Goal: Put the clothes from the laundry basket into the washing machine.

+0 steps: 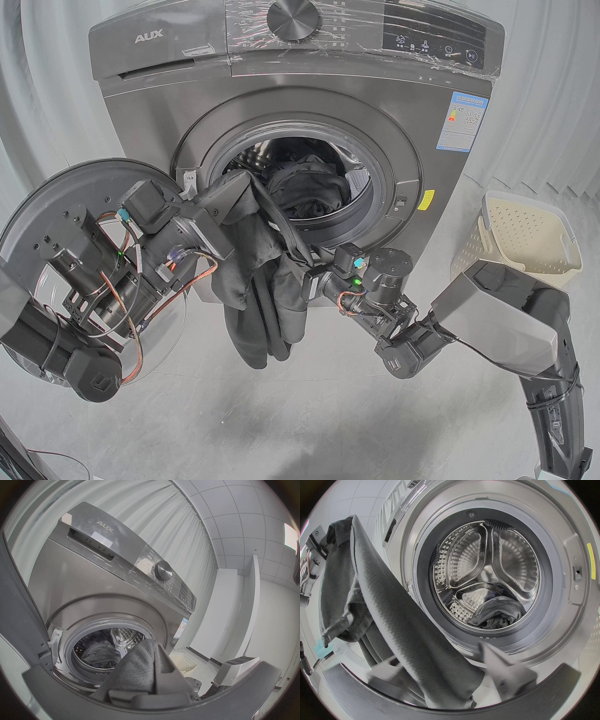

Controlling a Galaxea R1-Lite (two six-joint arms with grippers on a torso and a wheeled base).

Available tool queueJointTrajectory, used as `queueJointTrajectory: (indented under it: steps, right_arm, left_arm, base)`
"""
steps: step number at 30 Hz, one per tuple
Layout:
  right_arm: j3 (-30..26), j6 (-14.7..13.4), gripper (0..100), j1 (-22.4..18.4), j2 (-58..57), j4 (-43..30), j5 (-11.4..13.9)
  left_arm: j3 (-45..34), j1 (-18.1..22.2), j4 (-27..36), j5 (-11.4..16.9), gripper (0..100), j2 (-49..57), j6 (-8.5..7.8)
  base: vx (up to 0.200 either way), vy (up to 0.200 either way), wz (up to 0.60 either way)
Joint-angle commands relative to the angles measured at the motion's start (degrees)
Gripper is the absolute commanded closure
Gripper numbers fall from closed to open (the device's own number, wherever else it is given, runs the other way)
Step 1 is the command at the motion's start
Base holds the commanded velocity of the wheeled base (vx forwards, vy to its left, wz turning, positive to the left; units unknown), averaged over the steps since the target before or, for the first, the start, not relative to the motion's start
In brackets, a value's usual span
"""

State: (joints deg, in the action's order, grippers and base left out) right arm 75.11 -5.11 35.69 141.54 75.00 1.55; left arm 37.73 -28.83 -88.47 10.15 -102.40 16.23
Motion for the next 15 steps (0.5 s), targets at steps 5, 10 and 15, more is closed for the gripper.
queueJointTrajectory:
  steps: [5,10,15]
  right_arm:
    - [-3.2,0.2,100,0.8,-1.4,0.9,0.1]
    - [-13.1,1.6,100,2.0,-7.6,3.1,0.3]
    - [-22.2,3.0,100,1.1,-15.3,3.1,1.8]
  left_arm:
    - [0.0,0.1,0.0,0.0,100,-0.5,-0.05]
    - [0.1,1.9,0.0,0.1,100,-0.8,-0.05]
    - [0.0,3.3,0.0,0.2,100,-1.1,-0.05]
  base:
    - [0.000,0.000,0.00]
    - [0.000,0.000,0.00]
    - [0.000,0.000,0.00]
